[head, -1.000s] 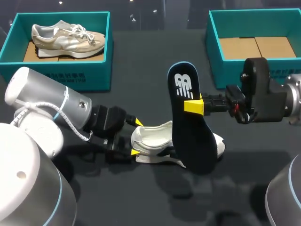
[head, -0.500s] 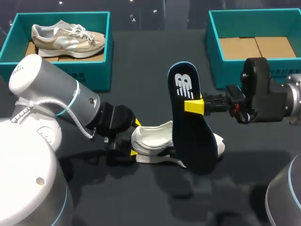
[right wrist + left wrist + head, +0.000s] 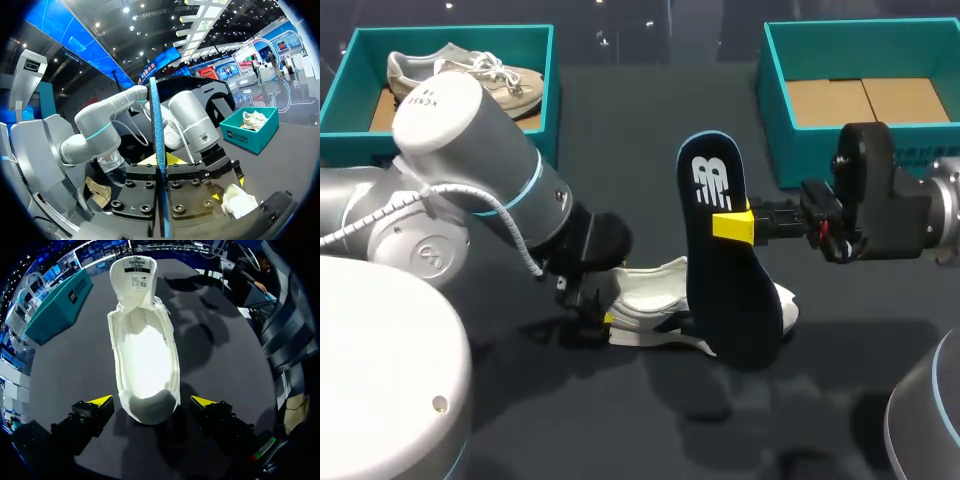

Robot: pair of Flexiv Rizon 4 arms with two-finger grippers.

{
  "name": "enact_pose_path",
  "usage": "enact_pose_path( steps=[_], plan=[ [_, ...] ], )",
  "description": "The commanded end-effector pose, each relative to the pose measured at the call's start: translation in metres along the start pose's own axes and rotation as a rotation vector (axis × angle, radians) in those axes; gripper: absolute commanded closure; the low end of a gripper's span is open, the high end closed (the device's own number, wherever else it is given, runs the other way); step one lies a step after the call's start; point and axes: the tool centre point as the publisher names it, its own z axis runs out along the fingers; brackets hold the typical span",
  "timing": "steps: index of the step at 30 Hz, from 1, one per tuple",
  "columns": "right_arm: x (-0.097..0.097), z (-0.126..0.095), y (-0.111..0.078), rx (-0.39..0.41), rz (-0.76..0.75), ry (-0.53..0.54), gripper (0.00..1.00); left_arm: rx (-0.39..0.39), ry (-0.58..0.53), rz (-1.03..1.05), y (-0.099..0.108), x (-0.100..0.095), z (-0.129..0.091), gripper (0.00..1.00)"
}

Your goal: Take the shoe out of the shoebox, open the shoe tongue, remove and reinsert the insole, then place the shoe into the shoebox

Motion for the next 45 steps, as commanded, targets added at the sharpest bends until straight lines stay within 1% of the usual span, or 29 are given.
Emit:
enact_pose_path(
  steps=[1, 2, 5, 16, 21, 26, 29, 34, 39, 45],
  plan=[
    [0.001, 0.002, -0.001, -0.001, 0.001, -0.004, 1.0, -0.165, -0.017, -0.036, -0.006, -0.004, 0.001, 0.0],
    [0.001, 0.002, -0.001, -0.001, 0.001, -0.004, 1.0, -0.203, -0.037, -0.054, -0.007, -0.005, 0.002, 0.0],
    [0.001, 0.002, -0.001, -0.001, 0.001, -0.004, 1.0, -0.235, -0.038, -0.055, -0.007, -0.006, 0.002, 0.0],
    [0.001, 0.002, -0.001, -0.001, 0.001, -0.004, 1.0, -0.313, -0.003, -0.048, -0.014, -0.009, 0.0, 0.0],
    [0.001, 0.002, -0.001, -0.001, 0.001, -0.004, 1.0, -0.322, 0.045, -0.037, -0.015, -0.009, -0.005, 0.0],
    [0.001, 0.002, -0.001, -0.001, 0.001, -0.004, 1.0, -0.317, 0.058, -0.026, -0.02, -0.01, -0.017, 0.0],
    [0.001, 0.002, -0.001, -0.001, 0.001, -0.004, 1.0, -0.309, 0.049, -0.016, -0.028, -0.012, -0.024, 0.0],
    [0.001, 0.002, -0.001, -0.001, 0.001, -0.004, 1.0, -0.301, 0.041, -0.011, -0.043, -0.018, -0.027, 0.0],
    [0.001, 0.002, -0.001, -0.001, 0.001, -0.004, 1.0, -0.295, 0.025, -0.015, -0.059, -0.023, -0.02, 0.0],
    [0.001, 0.002, -0.001, -0.001, 0.001, -0.004, 1.0, -0.313, -0.004, -0.028, -0.071, -0.033, 0.001, 0.0]
  ],
)
